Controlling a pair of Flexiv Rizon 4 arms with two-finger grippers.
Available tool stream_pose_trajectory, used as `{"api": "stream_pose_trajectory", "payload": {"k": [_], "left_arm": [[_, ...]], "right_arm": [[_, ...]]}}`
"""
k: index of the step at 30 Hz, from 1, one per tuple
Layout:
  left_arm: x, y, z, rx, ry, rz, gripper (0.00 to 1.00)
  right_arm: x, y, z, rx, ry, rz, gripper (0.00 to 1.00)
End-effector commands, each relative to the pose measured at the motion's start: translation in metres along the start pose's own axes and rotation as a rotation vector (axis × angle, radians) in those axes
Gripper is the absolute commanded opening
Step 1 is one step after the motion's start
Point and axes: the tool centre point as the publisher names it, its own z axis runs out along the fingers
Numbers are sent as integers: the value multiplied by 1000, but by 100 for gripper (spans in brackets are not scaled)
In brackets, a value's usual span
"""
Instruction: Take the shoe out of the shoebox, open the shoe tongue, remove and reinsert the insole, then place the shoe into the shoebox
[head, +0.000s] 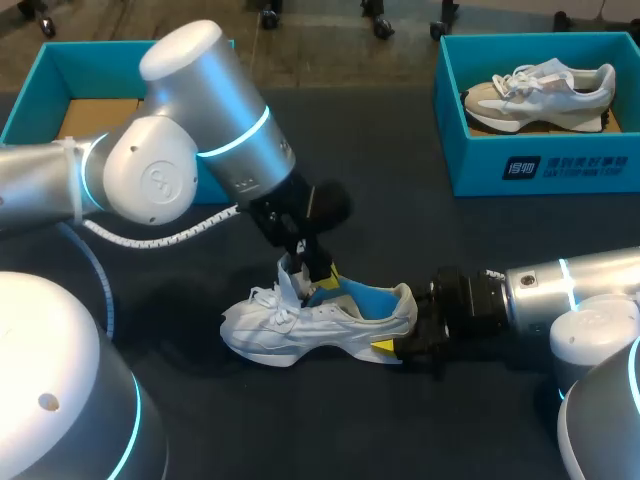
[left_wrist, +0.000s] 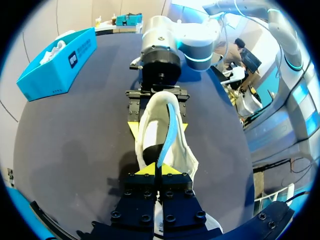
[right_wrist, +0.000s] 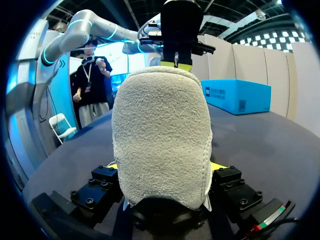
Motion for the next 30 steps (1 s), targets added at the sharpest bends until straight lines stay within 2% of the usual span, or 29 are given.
{"api": "stream_pose_trajectory", "payload": {"k": [1,6,12,21,30], "left_arm": [[4,8,-6,69,-7,-10,0],[2,6,-11,111,-19,-30,0],[3,-3,-11,119,-33,-21,0],[8,-30,4,73,-110,26,0],[6,-44,20,19,-206,41,0]], "right_arm": [[0,-2,2,3,-1,0,0],[0,-2,2,3,-1,0,0],[0,-2,2,3,-1,0,0],[0,-2,2,3,-1,0,0],[0,-2,2,3,-1,0,0]]}}
